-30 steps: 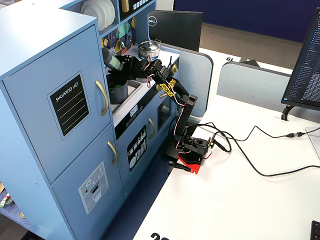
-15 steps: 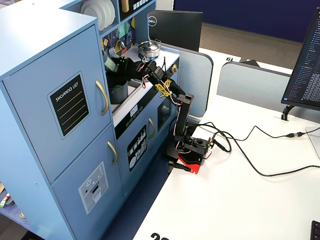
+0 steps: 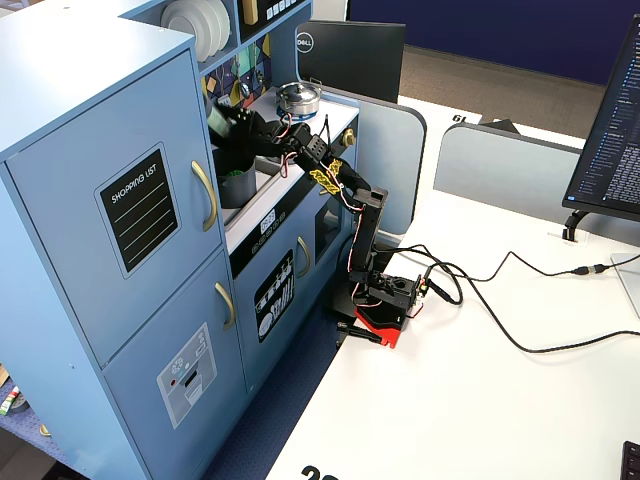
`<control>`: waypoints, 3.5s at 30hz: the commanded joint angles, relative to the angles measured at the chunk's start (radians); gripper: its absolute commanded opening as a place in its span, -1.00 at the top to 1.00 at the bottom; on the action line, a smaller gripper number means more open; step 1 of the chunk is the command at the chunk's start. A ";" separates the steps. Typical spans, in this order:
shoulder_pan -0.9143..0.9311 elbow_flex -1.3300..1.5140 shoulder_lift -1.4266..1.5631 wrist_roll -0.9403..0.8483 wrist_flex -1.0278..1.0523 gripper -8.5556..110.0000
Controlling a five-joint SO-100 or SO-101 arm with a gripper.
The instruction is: Put salt in the gray recipient
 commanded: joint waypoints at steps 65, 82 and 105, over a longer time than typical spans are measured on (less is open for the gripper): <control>0.908 0.565 -0.132 -2.520 -1.031 0.85; 0.976 0.687 0.020 -2.510 -1.017 -0.12; 0.133 1.623 1.387 -2.671 0.416 0.86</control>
